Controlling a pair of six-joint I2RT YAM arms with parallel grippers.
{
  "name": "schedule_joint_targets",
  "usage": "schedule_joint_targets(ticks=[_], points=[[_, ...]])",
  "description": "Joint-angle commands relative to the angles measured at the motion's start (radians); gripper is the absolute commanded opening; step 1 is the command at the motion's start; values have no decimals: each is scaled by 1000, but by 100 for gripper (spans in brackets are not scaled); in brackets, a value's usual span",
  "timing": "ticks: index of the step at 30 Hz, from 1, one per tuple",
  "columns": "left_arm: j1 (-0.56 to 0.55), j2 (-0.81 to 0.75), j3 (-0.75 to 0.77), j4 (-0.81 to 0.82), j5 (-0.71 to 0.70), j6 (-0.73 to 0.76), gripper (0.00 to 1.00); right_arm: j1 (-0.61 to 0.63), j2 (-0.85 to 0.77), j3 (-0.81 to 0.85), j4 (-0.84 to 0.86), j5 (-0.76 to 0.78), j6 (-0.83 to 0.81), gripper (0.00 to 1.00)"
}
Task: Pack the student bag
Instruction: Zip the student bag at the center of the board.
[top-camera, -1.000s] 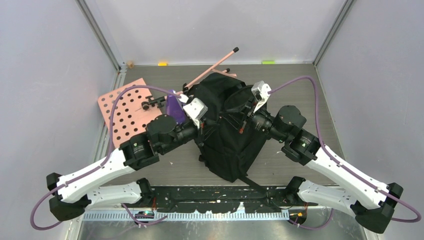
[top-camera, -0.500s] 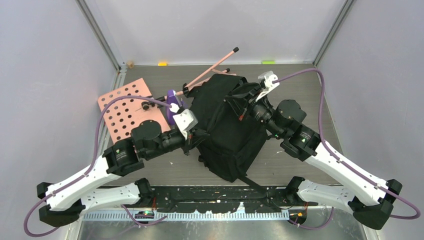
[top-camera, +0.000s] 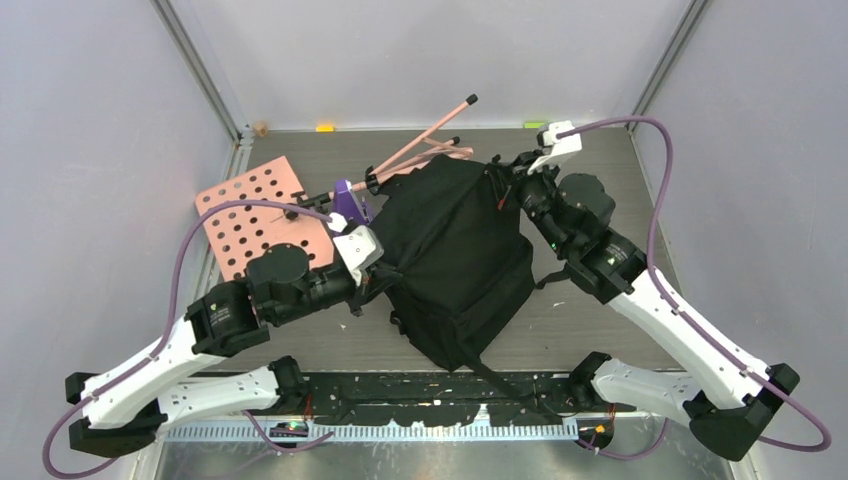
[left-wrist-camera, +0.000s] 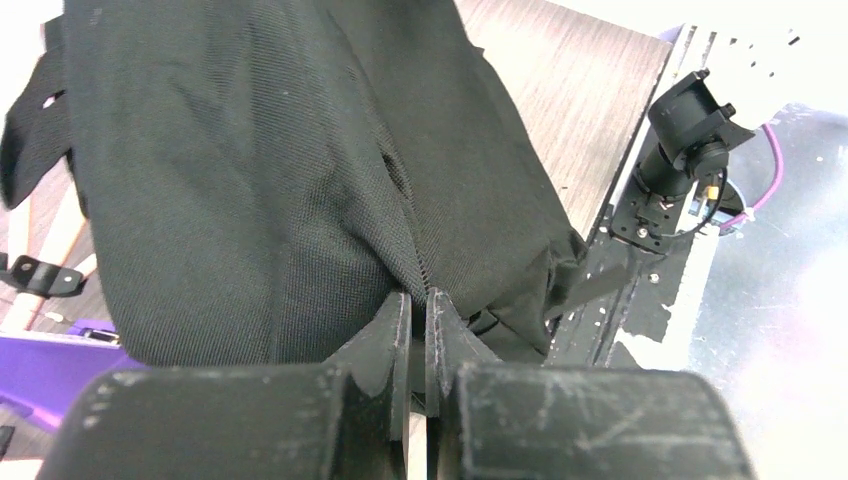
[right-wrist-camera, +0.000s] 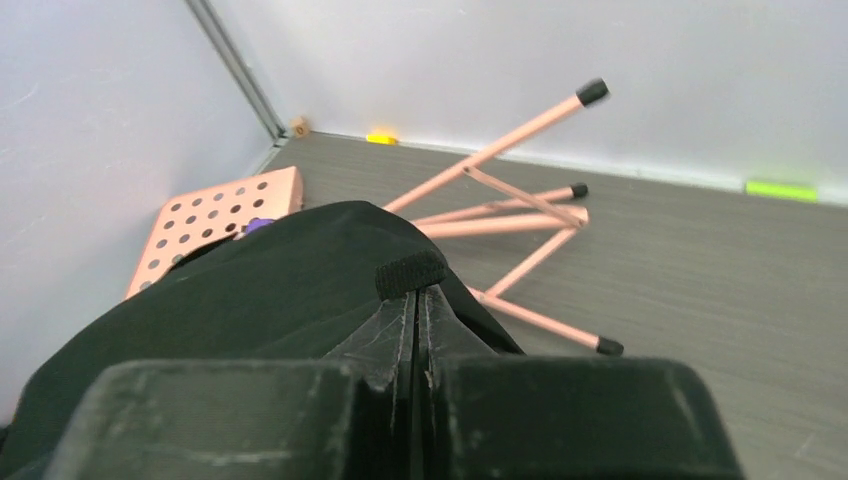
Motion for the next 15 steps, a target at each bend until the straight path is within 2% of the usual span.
schedule_joint_targets(ticks=[1,5,8,9,12,13,15], points=[[-11,-25,75,-119,-15,35,0,-198,-7,35,-34,55,70,0],[-11,34,144,-132,-27,74,0,-289,-17,2,-38,-21,147,0],[-11,108,223,-145,-27,93,2,-298,-27,-12,-38,-66,176,0],[-11,133,255,-146,-27,96,14,-298,-30,-16,-39,-74,181,0],[-11,205,354,-137,3,111,65,-298,-39,-22,-37,-116,204,0],[-11,227,383,-135,13,123,76,-298,-40,-22,-38,-125,213,1],[-11,274,447,-137,14,150,85,-298,-42,-24,-35,-144,224,0]])
